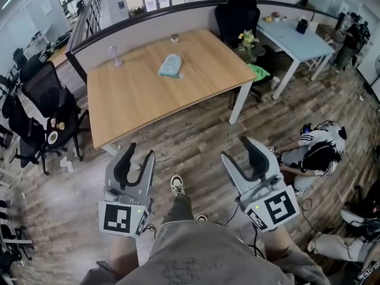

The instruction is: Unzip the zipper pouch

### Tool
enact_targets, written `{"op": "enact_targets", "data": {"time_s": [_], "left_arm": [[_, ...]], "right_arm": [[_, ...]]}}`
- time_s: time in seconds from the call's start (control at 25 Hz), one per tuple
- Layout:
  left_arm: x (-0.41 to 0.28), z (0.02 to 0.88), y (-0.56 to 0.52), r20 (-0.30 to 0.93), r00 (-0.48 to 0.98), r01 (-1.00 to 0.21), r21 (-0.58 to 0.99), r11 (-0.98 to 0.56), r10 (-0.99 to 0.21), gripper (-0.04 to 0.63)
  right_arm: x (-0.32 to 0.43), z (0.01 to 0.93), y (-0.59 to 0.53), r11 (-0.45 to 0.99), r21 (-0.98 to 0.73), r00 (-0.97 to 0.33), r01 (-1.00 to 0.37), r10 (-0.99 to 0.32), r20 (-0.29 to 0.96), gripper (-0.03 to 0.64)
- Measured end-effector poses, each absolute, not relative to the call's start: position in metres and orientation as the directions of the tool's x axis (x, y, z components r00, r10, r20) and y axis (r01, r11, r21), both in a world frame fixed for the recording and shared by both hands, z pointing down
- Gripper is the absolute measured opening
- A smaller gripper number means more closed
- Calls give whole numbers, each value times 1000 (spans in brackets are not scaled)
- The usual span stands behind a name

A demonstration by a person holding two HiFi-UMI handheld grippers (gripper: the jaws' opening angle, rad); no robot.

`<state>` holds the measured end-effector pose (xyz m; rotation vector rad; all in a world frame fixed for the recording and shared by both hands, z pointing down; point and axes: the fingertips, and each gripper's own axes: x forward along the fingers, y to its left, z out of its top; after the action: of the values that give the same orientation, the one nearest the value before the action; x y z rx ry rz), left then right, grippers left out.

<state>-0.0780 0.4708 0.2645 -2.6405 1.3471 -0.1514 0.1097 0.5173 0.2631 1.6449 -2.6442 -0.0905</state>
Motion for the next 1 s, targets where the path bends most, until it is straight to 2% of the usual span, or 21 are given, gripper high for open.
{"op": "enact_targets", "data": {"time_s": [0.6,0.76,1.0], "left_arm": [[-117,259,286,48,610,-765,-221,-604,-791,169],[-140,265,235,110,589,-774,-206,-598,-801,166],[-162,277,181,133,584,-773,-209,-599,-801,155]], "right_arm": [[72,260,332,453,87,-448,-887,-891,75,207],[51,262,281,450,79,-443,-890,-892,87,209],[27,271,225,445,77,-438,-892,-894,91,209]]}}
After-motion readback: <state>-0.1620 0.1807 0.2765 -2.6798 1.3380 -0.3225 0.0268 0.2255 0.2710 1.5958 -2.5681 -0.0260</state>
